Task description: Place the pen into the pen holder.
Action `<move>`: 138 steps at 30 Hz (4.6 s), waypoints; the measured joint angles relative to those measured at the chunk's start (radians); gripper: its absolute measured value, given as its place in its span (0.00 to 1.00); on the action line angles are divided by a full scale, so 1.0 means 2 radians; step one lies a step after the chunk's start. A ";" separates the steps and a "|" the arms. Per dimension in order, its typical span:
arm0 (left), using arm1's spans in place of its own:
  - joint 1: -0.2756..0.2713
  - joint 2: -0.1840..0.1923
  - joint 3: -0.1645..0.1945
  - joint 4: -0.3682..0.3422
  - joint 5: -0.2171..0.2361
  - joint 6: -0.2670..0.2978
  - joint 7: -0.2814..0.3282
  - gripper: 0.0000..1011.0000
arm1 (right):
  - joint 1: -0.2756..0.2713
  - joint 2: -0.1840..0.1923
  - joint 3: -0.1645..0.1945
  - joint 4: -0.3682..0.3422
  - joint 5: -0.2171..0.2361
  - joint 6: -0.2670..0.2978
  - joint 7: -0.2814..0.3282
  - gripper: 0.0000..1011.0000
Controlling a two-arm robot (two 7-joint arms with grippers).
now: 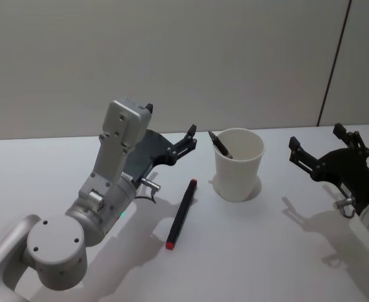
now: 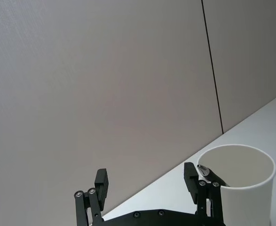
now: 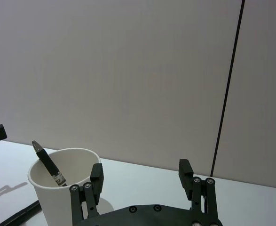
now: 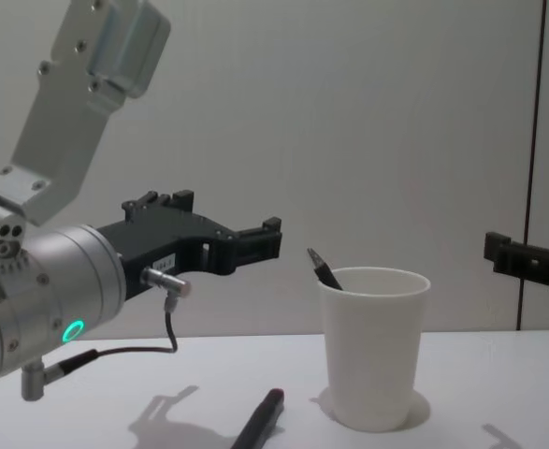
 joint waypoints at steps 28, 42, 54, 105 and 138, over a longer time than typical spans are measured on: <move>0.070 0.041 -0.001 -0.100 -0.059 0.094 0.025 0.99 | 0.000 0.000 0.000 0.000 0.000 0.000 0.000 0.99; 0.097 0.046 0.004 -0.127 -0.089 0.146 0.034 0.99 | 0.000 0.000 0.000 0.000 0.000 0.000 0.000 0.99; 0.105 0.037 0.009 -0.127 -0.103 0.177 0.035 0.99 | 0.000 0.000 0.000 0.000 0.000 0.000 0.000 0.99; 0.102 -0.006 0.013 -0.091 -0.088 0.246 0.060 0.99 | 0.000 0.000 0.000 0.000 0.000 0.000 0.000 0.99; 0.097 -0.015 0.005 -0.086 -0.079 0.274 0.060 0.87 | 0.000 0.000 0.000 0.000 0.000 0.000 0.000 0.99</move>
